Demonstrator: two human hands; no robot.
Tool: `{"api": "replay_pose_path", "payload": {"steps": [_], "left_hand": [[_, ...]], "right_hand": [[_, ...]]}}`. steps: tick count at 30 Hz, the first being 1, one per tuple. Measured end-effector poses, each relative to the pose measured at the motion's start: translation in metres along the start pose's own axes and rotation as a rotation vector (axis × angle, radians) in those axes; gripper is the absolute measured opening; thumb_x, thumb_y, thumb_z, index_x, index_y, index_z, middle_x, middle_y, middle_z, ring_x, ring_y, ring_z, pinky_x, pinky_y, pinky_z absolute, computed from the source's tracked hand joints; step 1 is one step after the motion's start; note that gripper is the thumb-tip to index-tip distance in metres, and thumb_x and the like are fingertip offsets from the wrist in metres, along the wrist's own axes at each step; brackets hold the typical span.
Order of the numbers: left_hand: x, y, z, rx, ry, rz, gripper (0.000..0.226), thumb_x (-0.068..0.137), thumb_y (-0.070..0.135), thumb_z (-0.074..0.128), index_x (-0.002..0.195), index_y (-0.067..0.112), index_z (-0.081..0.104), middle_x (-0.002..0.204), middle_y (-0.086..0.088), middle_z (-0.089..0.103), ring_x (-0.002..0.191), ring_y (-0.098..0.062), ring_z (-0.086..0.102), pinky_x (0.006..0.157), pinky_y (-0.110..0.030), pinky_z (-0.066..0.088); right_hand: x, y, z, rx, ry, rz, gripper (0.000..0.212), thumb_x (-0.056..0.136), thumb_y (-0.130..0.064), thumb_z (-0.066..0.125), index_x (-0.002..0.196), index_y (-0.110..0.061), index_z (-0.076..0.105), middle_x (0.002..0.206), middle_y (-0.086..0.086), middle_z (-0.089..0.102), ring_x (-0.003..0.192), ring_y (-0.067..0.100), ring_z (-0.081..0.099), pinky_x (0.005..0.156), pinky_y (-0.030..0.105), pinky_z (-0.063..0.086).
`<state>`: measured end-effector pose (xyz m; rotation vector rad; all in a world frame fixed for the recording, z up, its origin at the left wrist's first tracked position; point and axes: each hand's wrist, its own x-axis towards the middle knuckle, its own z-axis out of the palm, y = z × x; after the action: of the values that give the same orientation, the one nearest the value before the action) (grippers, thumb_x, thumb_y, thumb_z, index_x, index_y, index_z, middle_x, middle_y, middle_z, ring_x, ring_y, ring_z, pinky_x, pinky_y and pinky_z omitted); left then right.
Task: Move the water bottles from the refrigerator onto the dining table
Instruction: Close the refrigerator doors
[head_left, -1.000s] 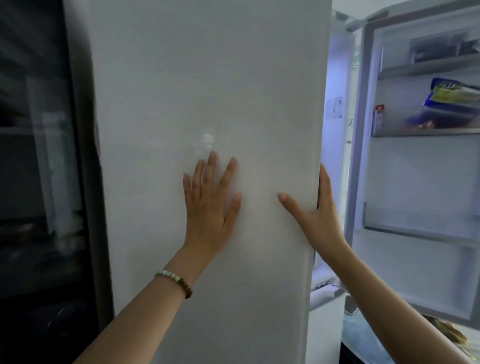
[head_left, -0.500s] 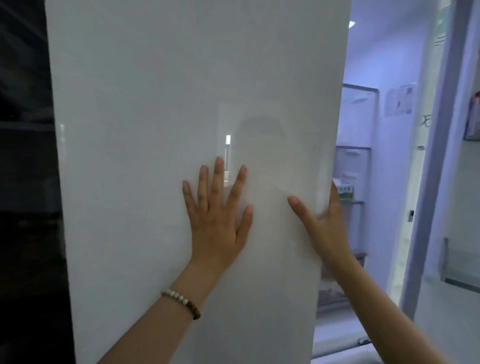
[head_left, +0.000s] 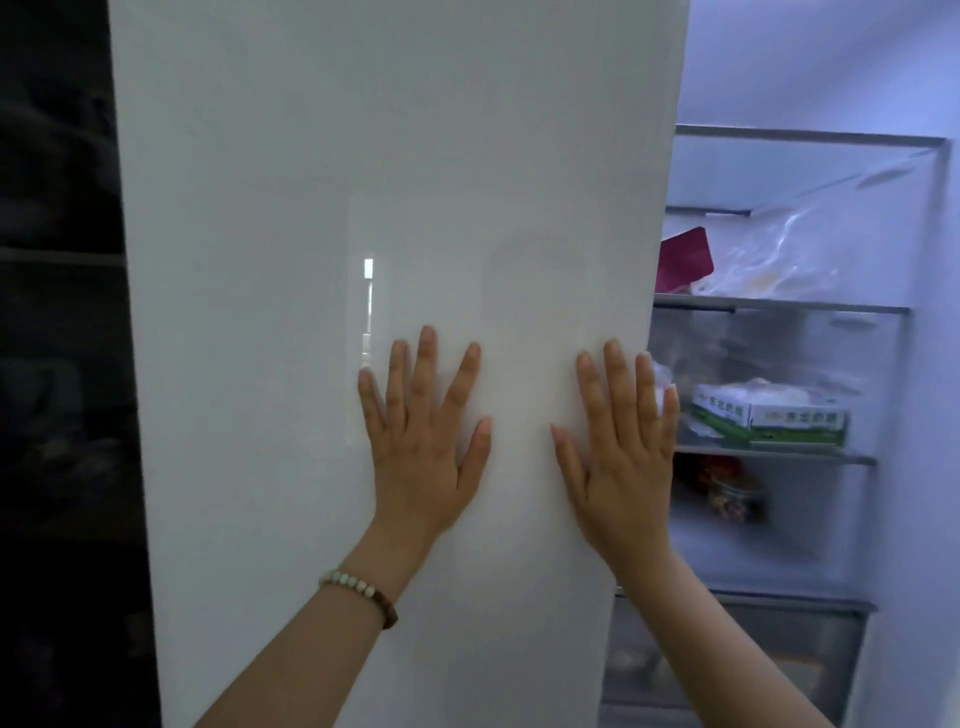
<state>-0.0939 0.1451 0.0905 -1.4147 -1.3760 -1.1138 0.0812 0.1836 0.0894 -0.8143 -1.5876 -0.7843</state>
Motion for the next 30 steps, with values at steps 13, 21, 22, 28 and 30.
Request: {"api": "replay_pose_path", "payload": {"steps": [13,21,22,28,30], "left_hand": [[0.000,0.004,0.004,0.100,-0.087,-0.043,0.057,0.097,0.042,0.029,0.149,0.022,0.022,0.158,-0.011,0.010,0.147,-0.029,0.002,0.116,-0.054,0.001],[-0.006,0.022,-0.042,0.154,-0.350,-0.132,0.062,0.093,0.056,0.012,0.150,0.036,-0.002,0.159,0.005,-0.008,0.147,-0.020,-0.006,0.115,-0.042,-0.008],[-0.013,0.030,-0.050,0.152,-0.400,-0.146,0.064,0.090,0.058,0.007,0.149,0.037,-0.004,0.158,0.007,-0.010,0.147,-0.020,-0.006,0.114,-0.042,-0.010],[-0.067,0.107,-0.106,0.062,-0.621,-0.197,0.079,0.076,0.063,-0.005,0.149,0.034,-0.005,0.160,0.005,-0.009,0.147,-0.020,-0.007,0.115,-0.042,-0.010],[-0.082,0.141,-0.132,0.023,-0.629,-0.189,0.080,0.076,0.063,-0.004,0.150,0.033,0.000,0.160,0.003,-0.002,0.147,-0.021,-0.001,0.116,-0.043,-0.005]], "right_hand": [[0.002,0.011,0.020,0.061,-0.054,-0.005,0.055,0.097,-0.036,0.034,0.148,-0.017,0.026,0.156,0.003,0.021,0.147,0.017,0.005,0.118,0.045,0.008],[-0.003,0.038,-0.021,0.053,-0.400,-0.168,0.056,0.097,-0.043,0.028,0.149,-0.023,0.025,0.158,0.003,0.019,0.146,0.020,0.011,0.118,0.043,-0.001],[-0.008,0.046,-0.034,0.091,-0.449,-0.165,0.056,0.096,-0.046,0.028,0.149,-0.026,0.025,0.158,0.002,0.019,0.146,0.020,0.009,0.118,0.040,-0.002],[-0.037,0.098,-0.160,0.318,-0.469,0.036,0.059,0.093,-0.055,0.027,0.148,-0.035,0.021,0.159,-0.011,0.006,0.147,0.009,0.000,0.120,0.038,0.005],[-0.050,0.108,-0.214,0.344,-0.472,0.088,0.060,0.091,-0.057,0.028,0.147,-0.041,0.014,0.158,-0.017,0.000,0.145,0.002,-0.006,0.120,0.036,0.003]]}}
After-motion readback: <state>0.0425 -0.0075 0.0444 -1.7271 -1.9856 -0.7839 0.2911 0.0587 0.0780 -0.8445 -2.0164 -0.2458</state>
